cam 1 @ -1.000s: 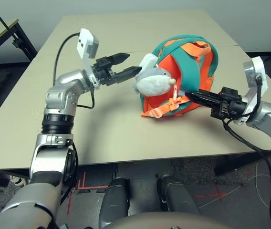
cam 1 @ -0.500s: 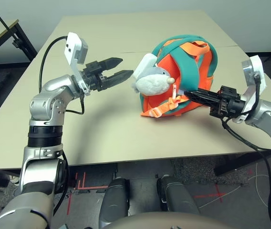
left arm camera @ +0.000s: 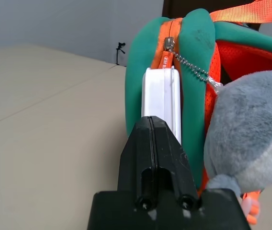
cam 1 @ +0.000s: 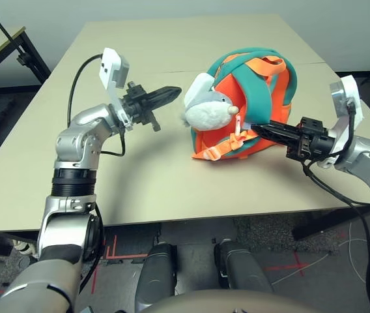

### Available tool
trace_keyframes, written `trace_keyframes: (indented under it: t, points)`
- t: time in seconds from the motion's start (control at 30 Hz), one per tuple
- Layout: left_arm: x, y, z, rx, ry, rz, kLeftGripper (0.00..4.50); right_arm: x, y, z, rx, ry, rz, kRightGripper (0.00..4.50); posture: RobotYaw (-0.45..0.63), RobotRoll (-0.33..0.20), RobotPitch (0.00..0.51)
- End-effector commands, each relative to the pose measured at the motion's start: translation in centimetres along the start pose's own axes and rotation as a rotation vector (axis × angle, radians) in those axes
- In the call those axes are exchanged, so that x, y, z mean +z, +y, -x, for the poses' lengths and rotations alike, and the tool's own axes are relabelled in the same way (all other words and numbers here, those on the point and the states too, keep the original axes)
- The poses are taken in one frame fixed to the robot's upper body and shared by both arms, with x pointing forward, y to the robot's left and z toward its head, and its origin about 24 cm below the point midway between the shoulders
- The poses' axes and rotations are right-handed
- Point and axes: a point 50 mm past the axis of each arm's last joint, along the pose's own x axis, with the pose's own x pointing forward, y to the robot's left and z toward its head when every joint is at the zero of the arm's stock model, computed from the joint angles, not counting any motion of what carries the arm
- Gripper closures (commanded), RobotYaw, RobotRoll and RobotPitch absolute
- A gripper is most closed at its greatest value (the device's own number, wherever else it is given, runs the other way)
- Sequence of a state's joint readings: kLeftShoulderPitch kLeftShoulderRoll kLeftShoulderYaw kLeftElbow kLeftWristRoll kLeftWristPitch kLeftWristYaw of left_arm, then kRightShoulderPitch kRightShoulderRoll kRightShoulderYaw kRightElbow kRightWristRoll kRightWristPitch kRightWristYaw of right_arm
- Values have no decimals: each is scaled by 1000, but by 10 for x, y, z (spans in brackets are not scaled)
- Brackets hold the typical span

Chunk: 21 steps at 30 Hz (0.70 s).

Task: Put the pencil case into the backpack and zip it.

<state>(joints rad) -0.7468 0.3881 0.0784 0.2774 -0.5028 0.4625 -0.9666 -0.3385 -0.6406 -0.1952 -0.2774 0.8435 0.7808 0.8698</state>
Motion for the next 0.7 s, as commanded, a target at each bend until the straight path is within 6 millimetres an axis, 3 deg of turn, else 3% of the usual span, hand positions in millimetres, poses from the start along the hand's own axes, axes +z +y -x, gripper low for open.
trace_keyframes:
  t: [0.03, 0.23, 0.53, 0.7]
  points:
    - [-6, 1, -9, -28, 10, 17, 4491, 7, 9, -5, 58, -26, 36, 4500, -133, 0, 76]
    - [-12, -1, -20, -60, 9, 47, 4491, 6, 11, -3, 53, -26, 36, 4500, -149, 0, 79]
    - [-36, 4, -37, -22, 118, 87, 4491, 6, 12, -3, 50, -23, 37, 4500, -154, 0, 82]
    - [-42, -6, -51, -62, 149, 87, 4491, 6, 13, -3, 50, -20, 37, 4500, -156, 0, 84]
